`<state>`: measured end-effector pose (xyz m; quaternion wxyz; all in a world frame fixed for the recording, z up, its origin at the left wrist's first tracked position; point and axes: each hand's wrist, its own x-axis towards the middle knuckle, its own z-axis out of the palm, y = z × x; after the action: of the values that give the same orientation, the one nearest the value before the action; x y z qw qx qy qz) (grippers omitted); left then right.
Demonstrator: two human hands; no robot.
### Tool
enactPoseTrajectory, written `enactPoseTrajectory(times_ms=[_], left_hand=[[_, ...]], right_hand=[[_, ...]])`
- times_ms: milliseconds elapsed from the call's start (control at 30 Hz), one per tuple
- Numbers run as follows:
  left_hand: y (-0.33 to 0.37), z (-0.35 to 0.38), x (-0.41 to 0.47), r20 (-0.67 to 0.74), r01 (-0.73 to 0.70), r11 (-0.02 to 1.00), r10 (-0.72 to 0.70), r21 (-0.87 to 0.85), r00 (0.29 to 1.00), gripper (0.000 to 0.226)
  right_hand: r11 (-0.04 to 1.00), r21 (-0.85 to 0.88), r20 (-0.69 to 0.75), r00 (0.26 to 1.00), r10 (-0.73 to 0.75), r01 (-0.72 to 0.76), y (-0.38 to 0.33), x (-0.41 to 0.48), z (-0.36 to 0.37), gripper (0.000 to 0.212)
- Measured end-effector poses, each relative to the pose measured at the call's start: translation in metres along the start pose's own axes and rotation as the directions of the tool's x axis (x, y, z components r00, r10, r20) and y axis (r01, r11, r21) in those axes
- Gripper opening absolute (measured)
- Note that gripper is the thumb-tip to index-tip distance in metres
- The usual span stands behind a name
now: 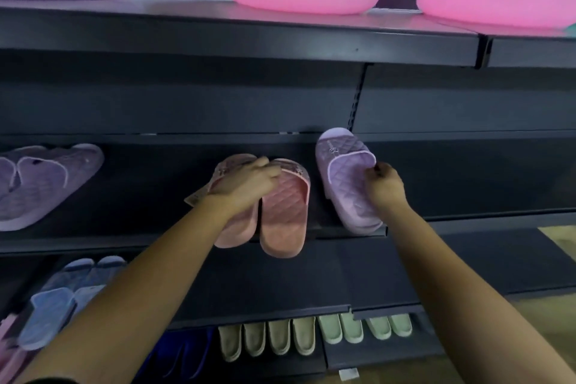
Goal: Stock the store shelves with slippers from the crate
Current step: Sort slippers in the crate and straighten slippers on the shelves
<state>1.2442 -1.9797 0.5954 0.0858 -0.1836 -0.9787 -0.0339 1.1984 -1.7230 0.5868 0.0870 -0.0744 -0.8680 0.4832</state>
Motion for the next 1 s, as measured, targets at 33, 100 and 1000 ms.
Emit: enactPoseTrajectory(times_ms=[33,100,1000], left_hand=[[-0.001,0.003,-0.004,0.003,-0.003,1.0,0.003,-0.003,1.0,0.024],[-0.001,0.008,-0.011,-0.026,0.012,1.0,-0.012,-0.006,1.0,0.02],[0.007,0.027,-0.034,-0.388,0.221,0.968,-0.249,-0.117,0.887,0.019]], right_hand=[[0.998,0.065,0.004,1.0,0.019,-0.02,0.001,0.0,0.001,0.022],[0.979,0.193,0.014,0.998,0.059,-0.06,0.004,0.001,0.002,0.015],[0.802,-0.329,-0.178,0.801,-0.571,0.499,-0.007,0.001,0.009,0.043]])
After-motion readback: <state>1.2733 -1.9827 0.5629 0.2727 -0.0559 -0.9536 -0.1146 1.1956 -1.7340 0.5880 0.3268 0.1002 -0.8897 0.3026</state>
